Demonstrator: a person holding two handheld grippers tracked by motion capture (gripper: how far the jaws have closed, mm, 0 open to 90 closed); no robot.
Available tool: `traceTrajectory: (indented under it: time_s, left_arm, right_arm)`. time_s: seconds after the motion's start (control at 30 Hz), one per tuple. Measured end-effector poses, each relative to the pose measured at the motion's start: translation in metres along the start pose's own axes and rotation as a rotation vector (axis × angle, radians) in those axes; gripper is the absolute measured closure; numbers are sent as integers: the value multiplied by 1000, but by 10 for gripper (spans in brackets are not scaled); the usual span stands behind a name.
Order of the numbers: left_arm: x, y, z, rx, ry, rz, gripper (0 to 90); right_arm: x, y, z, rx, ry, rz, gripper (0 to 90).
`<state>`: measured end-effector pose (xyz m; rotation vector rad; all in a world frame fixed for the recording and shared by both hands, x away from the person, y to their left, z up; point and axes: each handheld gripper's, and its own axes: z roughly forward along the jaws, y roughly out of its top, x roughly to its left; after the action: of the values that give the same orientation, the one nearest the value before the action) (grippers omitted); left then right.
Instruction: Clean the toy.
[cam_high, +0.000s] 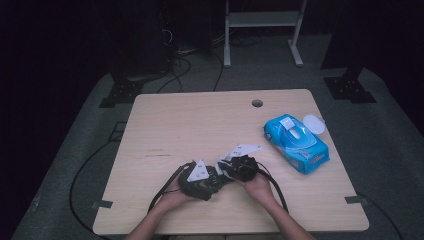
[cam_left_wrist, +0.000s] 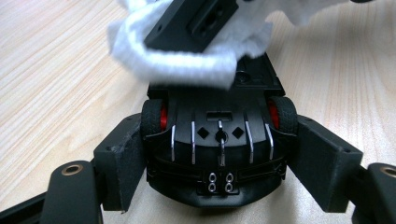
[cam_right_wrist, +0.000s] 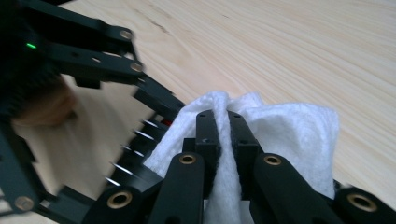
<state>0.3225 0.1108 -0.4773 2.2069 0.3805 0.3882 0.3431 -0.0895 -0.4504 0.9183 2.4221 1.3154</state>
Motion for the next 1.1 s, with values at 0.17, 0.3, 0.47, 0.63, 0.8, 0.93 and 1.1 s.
traceTrajectory:
  time_s: [0.17,0.3,0.47,0.63,0.8,0.93,1.1]
  left_arm:
    - [1,0,0,-4,-4,-6,244]
    - [1,-1,-1,1,-3,2,244]
    - [1,-1,-1,0,-6,-3,244]
    - [1,-1,-1,-1,-5,-1,244]
    - [1,-1,-2,-1,-2,-2,244]
    - [4,0,-5,-11,-3,-4,245]
    - [4,-1,-4,-4,0,4,245]
  right_arm:
    - [-2,2,2,9,-16,-11,845]
    - [-23,-5,-7,21,-84,23,845]
    - [-41,-16,-19,16,-123,72,845]
    - [-31,-20,-22,16,-88,48,845]
    - [-22,-16,-15,13,-75,22,845]
    - [-35,-18,-14,21,-125,50,845]
    - [-48,-27,-26,18,-137,96,845]
